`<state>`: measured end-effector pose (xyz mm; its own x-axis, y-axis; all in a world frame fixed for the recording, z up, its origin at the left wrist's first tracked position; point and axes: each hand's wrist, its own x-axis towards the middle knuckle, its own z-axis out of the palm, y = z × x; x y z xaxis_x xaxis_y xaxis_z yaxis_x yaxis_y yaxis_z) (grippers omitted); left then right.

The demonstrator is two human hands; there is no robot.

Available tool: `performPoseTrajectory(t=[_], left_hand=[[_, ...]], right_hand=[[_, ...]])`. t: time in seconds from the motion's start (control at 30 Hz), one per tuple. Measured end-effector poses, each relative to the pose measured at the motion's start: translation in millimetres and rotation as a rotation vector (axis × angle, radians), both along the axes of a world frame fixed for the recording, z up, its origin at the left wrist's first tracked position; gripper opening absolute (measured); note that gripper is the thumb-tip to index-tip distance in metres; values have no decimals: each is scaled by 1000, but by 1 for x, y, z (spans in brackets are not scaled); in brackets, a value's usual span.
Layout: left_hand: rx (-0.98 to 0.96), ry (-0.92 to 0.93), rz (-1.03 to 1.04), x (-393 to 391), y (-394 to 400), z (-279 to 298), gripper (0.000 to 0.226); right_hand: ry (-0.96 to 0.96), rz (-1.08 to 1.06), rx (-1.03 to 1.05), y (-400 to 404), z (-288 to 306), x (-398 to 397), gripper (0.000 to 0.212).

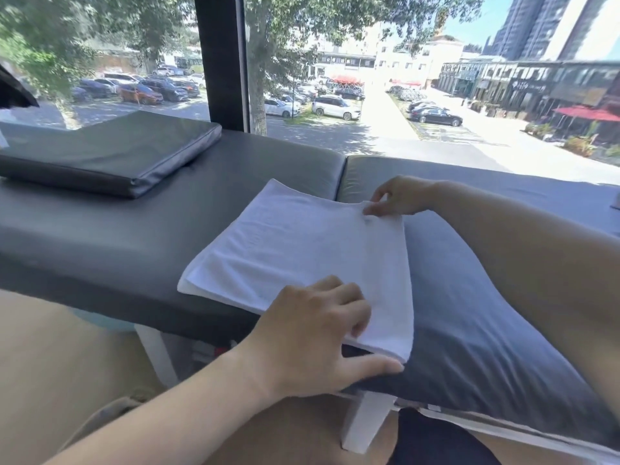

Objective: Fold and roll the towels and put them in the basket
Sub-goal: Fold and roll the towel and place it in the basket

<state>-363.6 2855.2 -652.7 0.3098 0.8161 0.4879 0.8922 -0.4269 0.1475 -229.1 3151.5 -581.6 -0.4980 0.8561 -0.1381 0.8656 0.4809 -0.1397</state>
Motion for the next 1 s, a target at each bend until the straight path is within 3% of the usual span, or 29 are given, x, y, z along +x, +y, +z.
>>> performPoseTrajectory(t=[0.1, 0.17, 0.3, 0.4, 0.57, 0.77, 0.9, 1.0], left_hand=[[9, -14, -56, -2, -5, -6, 51], [-29, -65, -85, -9, -6, -9, 49], [-179, 20, 6, -23, -7, -13, 74], [-238, 74, 120, -29, -9, -21, 80], [-274, 78, 285, -46, -13, -22, 87], [-281, 31, 618, -128, -15, -23, 91], [-244, -37, 631, -137, -16, -24, 85], [-14, -54, 541, -117, -14, -20, 70]], right_hand=[[87, -52, -92, 0, -6, 11, 45], [149, -95, -140, 3, -7, 18, 30], [172, -148, -119, 5, -8, 24, 27], [218, -178, -68, 0, -9, 18, 23], [32, -257, -86, -13, -13, 16, 63], [35, -266, -45, -13, -21, 22, 73], [63, -277, -41, -17, -20, 21, 70], [114, -289, -64, -21, -19, 23, 60]])
